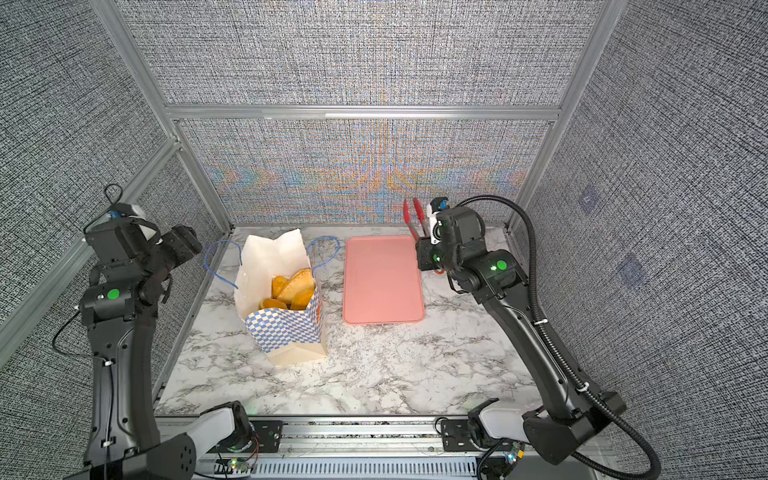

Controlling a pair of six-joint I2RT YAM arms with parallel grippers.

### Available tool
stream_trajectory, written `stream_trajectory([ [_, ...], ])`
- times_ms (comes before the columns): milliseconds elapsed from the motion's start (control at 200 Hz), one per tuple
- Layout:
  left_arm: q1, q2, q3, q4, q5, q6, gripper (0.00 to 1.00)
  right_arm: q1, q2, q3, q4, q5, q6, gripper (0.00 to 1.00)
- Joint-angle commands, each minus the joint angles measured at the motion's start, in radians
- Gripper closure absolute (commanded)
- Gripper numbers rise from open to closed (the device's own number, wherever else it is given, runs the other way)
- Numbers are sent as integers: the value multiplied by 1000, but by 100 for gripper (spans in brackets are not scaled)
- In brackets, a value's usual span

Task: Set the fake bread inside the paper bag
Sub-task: 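Release the bag with the left gripper while the right withdraws the tongs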

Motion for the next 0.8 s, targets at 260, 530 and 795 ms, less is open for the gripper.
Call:
stream_trajectory([
  [260, 127, 53, -292, 254, 27, -147, 21, -295, 30, -274, 144, -104, 66, 61],
  [530, 125, 0, -556, 450, -26, -152, 21, -336, 163, -321, 145, -79, 18, 62],
  [795, 114, 63, -581, 463, 11, -69, 20, -335, 272, -344, 166, -63, -40, 62],
])
